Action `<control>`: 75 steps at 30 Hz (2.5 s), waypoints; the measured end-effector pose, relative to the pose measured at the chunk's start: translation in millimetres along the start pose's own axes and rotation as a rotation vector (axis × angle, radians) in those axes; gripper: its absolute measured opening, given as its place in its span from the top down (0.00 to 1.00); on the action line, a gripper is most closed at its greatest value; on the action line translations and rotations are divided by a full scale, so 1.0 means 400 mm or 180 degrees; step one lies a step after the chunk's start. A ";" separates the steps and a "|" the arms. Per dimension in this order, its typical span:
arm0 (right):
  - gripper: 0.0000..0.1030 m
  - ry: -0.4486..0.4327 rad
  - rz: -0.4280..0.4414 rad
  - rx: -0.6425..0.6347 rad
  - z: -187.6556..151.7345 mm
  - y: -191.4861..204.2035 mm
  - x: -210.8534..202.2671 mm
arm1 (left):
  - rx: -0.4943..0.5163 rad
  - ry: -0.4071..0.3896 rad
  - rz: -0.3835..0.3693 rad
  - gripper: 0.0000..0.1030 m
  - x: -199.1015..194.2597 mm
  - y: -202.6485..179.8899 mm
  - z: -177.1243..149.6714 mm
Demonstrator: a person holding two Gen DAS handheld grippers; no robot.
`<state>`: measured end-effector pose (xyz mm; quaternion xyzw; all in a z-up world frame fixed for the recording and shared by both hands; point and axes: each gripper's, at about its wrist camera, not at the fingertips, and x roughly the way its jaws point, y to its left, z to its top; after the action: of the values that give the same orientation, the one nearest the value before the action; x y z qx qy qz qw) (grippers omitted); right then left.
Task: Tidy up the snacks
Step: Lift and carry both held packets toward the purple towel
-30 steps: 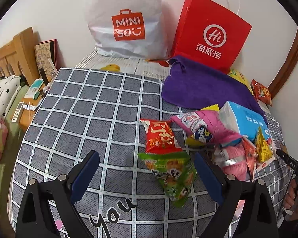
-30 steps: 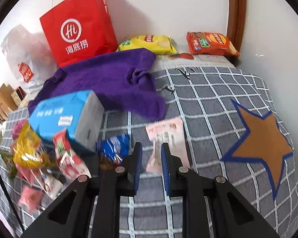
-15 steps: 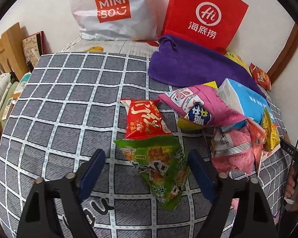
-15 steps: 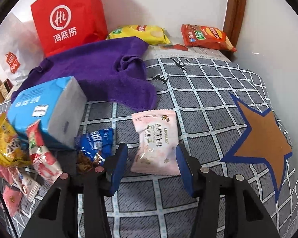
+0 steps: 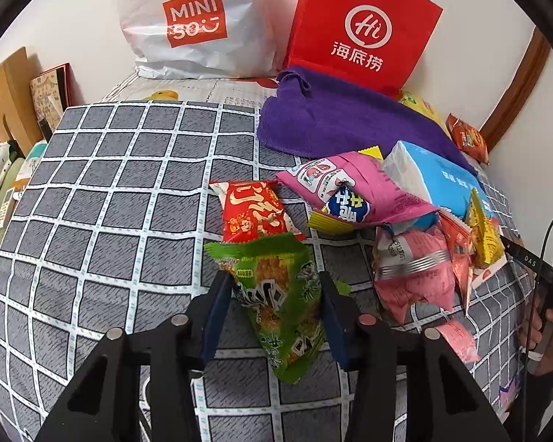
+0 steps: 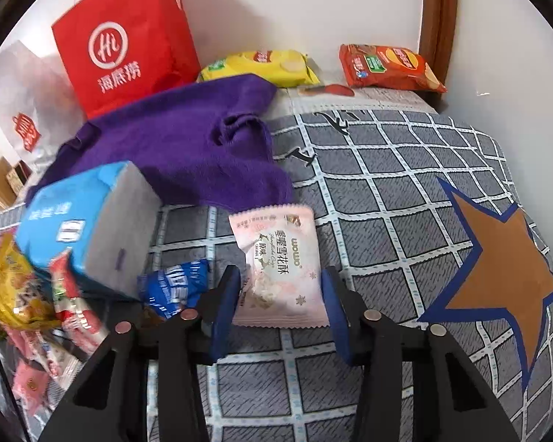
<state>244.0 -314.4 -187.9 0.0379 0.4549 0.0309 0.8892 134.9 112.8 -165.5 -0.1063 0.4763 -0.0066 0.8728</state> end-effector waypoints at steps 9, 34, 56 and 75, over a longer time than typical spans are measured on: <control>0.84 -0.0021 0.0071 -0.0080 -0.059 0.026 -0.085 | 0.0069 -0.0100 -0.0107 0.59 -0.053 -0.017 -0.010; 0.61 0.0061 -0.0094 -0.0178 0.000 0.015 0.007 | 0.0111 -0.0089 -0.0095 0.59 -0.052 -0.071 0.040; 0.61 -0.0440 0.0357 -0.0054 0.001 0.158 -0.328 | 0.0603 -0.0365 -0.0563 0.59 -0.205 -0.268 0.122; 0.61 -0.0629 0.0414 -0.0368 0.319 0.273 -0.244 | 0.0585 -0.0490 -0.0431 0.59 -0.131 -0.312 0.368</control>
<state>288.4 -219.6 -24.2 0.0189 0.3592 0.1107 0.9265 240.1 23.0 -21.0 -0.0580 0.3971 -0.1010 0.9104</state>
